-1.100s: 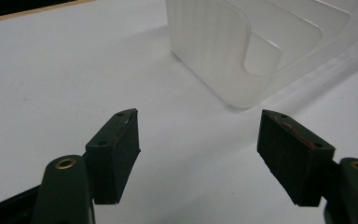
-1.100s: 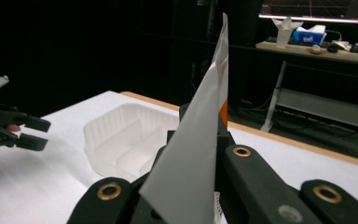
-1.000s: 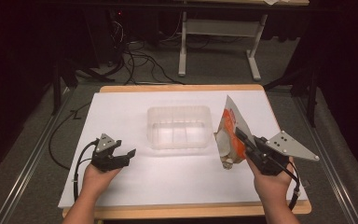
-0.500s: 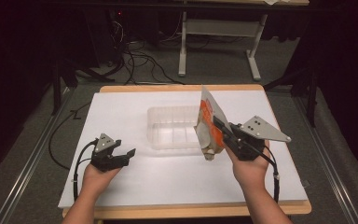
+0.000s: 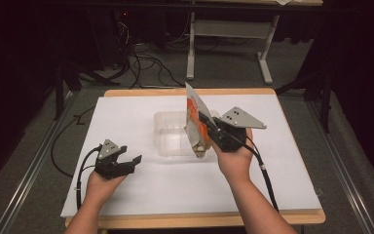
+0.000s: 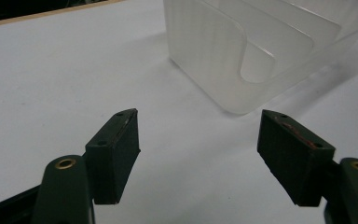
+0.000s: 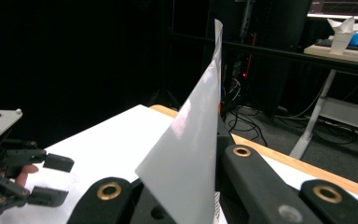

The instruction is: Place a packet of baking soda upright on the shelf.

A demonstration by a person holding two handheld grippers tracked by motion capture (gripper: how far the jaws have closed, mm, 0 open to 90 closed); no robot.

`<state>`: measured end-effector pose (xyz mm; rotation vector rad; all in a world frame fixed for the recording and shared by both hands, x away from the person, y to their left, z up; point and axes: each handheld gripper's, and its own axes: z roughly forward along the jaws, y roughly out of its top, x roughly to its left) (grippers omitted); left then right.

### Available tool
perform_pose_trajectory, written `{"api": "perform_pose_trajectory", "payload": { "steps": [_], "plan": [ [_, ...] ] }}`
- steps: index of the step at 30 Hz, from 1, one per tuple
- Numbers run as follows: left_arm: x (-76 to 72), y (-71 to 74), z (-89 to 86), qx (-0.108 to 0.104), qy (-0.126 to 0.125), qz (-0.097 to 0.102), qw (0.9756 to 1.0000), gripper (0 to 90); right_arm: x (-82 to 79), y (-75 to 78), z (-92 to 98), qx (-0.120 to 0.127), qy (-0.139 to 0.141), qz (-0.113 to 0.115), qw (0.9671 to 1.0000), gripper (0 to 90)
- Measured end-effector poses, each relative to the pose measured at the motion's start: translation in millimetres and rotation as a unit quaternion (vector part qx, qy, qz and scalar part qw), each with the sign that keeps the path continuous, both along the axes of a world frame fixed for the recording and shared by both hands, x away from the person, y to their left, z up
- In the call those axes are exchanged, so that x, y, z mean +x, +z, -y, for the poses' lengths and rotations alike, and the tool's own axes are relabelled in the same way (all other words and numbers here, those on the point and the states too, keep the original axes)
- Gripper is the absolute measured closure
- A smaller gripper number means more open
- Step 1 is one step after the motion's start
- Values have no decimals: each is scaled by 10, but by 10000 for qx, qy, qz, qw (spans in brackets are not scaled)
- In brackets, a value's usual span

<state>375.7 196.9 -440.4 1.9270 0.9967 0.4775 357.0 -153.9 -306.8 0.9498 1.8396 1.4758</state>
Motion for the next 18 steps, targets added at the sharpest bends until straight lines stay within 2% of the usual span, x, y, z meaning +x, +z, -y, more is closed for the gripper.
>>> {"api": "perform_pose_trajectory", "payload": {
  "steps": [18],
  "plan": [
    [-12, 10, 4, -87, -65, 4, 9999, 297, 459, -111, -462, 79, 54, -191, 9998, 900]
  ]
}}
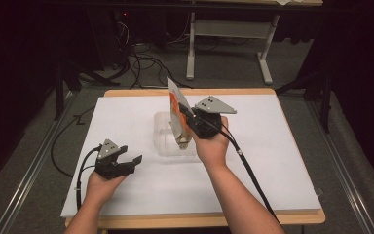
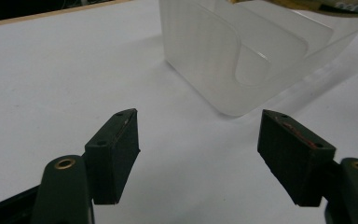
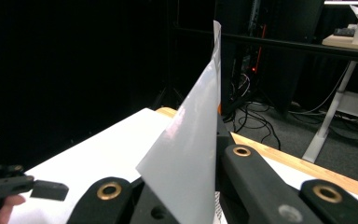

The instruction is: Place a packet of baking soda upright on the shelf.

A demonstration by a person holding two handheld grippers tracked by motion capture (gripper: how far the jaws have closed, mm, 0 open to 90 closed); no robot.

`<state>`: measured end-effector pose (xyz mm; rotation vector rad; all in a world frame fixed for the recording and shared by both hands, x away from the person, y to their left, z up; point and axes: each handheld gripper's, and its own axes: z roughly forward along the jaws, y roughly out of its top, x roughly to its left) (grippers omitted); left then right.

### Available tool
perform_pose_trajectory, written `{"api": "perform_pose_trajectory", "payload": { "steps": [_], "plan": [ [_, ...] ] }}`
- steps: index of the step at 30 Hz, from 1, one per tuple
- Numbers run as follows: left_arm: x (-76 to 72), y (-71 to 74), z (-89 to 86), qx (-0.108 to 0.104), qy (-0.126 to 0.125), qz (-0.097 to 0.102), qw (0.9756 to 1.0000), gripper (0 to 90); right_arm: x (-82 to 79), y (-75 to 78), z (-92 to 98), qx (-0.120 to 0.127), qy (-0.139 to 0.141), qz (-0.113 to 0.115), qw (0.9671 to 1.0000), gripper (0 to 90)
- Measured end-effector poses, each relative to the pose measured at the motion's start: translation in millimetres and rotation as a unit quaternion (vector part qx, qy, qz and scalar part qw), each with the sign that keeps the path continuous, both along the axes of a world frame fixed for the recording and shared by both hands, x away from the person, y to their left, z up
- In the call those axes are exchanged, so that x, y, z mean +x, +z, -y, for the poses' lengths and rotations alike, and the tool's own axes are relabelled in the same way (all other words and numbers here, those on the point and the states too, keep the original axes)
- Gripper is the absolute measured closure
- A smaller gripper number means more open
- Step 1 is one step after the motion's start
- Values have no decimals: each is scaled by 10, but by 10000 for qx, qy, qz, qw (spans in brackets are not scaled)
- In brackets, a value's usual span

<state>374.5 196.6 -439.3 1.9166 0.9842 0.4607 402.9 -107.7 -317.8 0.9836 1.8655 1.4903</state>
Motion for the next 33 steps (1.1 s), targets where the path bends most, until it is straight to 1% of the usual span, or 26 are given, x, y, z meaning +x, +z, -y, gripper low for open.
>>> {"api": "perform_pose_trajectory", "payload": {
  "steps": [4, 8, 9, 14, 16, 18, 19, 20, 22, 23, 25, 27, 29, 33],
  "plan": [
    [0, -1, 2, -9, -23, -1, 10000, 297, 109, -52, -95, -7, -13, -72, 10000, 900],
    [5, -5, 3, 3, -52, -11, 10000, 297, 175, -108, -160, -7, -104, -135, 9999, 900],
    [8, -7, 2, -2, -47, -12, 10000, 297, 199, -129, -177, -43, -119, -145, 9998, 900],
    [9, -6, 4, -17, -43, -7, 10000, 297, 294, -190, -215, -80, -218, -201, 9995, 900],
    [6, -7, 7, 4, -51, -16, 10000, 297, 336, -213, -219, -40, -254, -250, 9994, 900],
    [3, -8, 12, 12, -57, 0, 10000, 297, 372, -234, -234, -66, -266, -239, 9993, 900],
    [2, -8, 15, 19, -65, -2, 10000, 297, 380, -240, -242, -84, -290, -272, 9992, 900],
    [3, -10, 17, 23, -69, -8, 10000, 297, 403, -254, -250, -122, -272, -227, 9993, 900],
    [7, -14, 20, 41, -83, -19, 10000, 297, 423, -275, -267, -155, -285, -271, 9991, 900],
    [7, -16, 21, 45, -84, -17, 10000, 297, 434, -291, -276, -152, -270, -265, 9992, 900],
    [11, -19, 25, 77, -100, -18, 9999, 297, 437, -309, -299, -119, -261, -330, 9990, 900],
    [16, -22, 26, 74, -102, -24, 9999, 297, 433, -328, -336, -227, -245, -296, 9990, 900],
    [18, -24, 25, 76, -102, -28, 9999, 297, 439, -351, -360, -281, -246, -313, 9988, 900],
    [16, -24, 27, 81, -114, -22, 9999, 297, 454, -400, -377, -295, -241, -364, 9986, 900]
  ]
}}
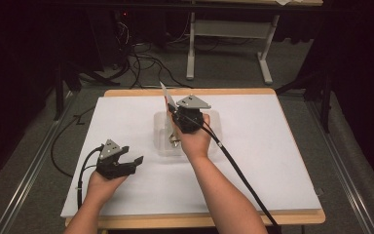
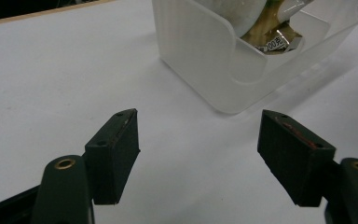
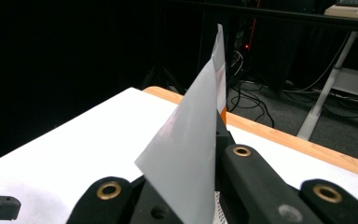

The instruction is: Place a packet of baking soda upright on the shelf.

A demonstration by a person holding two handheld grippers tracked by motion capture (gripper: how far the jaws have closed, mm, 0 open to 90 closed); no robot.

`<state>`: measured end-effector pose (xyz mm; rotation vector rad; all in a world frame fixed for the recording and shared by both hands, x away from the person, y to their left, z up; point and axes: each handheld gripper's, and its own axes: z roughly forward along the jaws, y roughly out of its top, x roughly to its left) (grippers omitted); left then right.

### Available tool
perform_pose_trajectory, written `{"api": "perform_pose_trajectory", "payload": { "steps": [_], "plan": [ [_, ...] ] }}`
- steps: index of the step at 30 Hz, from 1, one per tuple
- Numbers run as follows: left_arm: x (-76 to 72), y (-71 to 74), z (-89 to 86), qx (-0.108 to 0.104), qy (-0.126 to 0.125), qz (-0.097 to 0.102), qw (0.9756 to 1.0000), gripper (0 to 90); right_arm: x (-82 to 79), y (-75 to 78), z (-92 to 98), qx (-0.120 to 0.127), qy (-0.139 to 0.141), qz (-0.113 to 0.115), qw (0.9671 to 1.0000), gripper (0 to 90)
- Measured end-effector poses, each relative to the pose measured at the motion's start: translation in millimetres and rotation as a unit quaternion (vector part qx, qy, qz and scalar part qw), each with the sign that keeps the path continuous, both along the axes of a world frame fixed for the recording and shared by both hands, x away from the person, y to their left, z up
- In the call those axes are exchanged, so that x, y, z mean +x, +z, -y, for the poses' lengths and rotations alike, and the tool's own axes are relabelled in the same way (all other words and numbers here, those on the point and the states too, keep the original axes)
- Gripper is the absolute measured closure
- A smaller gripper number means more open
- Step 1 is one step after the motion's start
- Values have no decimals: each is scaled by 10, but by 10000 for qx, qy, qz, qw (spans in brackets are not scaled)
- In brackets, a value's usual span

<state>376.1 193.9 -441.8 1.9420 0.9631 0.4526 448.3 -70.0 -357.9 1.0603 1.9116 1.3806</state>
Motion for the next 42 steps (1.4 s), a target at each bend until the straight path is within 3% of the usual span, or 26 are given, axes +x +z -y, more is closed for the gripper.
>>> {"api": "perform_pose_trajectory", "payload": {
  "steps": [10, 23, 42],
  "plan": [
    [-5, -4, 12, 27, -18, 5, 10000, 298, -13, -135, -80, -1, 77, -68, 9999, 900],
    [-5, -8, 24, 51, -18, -1, 10000, 298, -106, -243, -47, 235, 128, -112, 9996, 900],
    [-7, -9, 33, 60, -18, 13, 10000, 298, -187, -364, -16, 165, 119, -167, 9997, 900]
  ]
}}
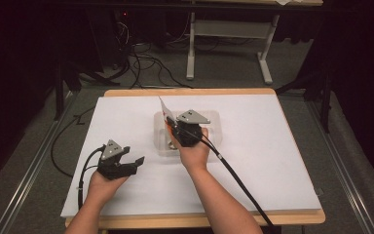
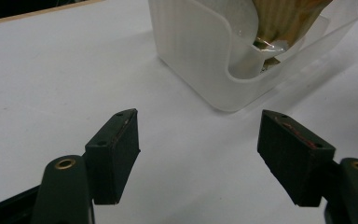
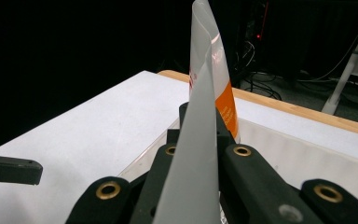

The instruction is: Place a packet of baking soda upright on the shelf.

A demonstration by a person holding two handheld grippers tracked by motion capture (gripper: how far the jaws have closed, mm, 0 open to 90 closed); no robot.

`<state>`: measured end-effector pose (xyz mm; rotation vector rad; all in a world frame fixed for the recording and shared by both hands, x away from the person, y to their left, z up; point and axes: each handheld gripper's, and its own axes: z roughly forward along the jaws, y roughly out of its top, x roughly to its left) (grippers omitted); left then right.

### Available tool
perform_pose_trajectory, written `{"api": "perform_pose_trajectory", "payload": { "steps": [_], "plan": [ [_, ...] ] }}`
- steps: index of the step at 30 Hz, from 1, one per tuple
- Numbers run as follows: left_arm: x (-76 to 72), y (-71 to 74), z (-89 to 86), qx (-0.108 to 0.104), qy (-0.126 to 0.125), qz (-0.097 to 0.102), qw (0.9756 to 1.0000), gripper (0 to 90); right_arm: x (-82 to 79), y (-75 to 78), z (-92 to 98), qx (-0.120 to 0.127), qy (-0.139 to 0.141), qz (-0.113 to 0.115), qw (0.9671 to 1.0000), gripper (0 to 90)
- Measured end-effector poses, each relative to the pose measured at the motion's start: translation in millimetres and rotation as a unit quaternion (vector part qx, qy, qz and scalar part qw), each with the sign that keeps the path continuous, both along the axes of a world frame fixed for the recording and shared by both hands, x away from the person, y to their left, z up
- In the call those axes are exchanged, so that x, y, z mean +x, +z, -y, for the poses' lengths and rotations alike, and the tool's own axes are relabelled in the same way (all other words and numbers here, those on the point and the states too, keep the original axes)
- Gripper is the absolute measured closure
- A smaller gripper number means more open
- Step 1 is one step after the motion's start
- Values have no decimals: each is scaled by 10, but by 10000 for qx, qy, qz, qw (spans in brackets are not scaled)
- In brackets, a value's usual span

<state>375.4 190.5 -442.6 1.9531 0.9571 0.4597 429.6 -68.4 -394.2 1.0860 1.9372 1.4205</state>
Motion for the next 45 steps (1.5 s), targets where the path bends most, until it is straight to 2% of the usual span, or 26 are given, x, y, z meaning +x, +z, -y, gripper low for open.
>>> {"api": "perform_pose_trajectory", "payload": {
  "steps": [8, 13, 18, 25, 30, 34, 37, 45],
  "plan": [
    [-2, 0, 9, 6, 1, 18, 10000, 300, -19, 44, -5, -103, 3, -4, 9999, 894],
    [2, 5, -7, -32, 20, 12, 10000, 300, -20, 73, 0, -129, -7, -45, 9999, 844],
    [5, 5, -9, -30, 20, 10, 10000, 300, -18, 96, -13, -206, 39, -31, 9998, 739],
    [-3, 10, -7, -20, 26, 8, 10000, 300, -1, 194, -54, -123, 184, -225, 9995, 526],
    [-10, 12, -7, -38, 31, 29, 10000, 300, -22, 289, -75, -146, 109, -196, 9996, 414],
    [-7, 13, -10, -32, 22, 12, 10000, 300, -47, 362, -70, -184, 135, -157, 9996, 395],
    [-5, 8, -3, -28, 18, 24, 10000, 300, -38, 410, -44, -207, 182, -224, 9994, 380],
    [-4, 5, 4, 6, -2, 22, 10000, 300, -51, 523, 79, -153, 151, -197, 9996, 376]
  ]
}}
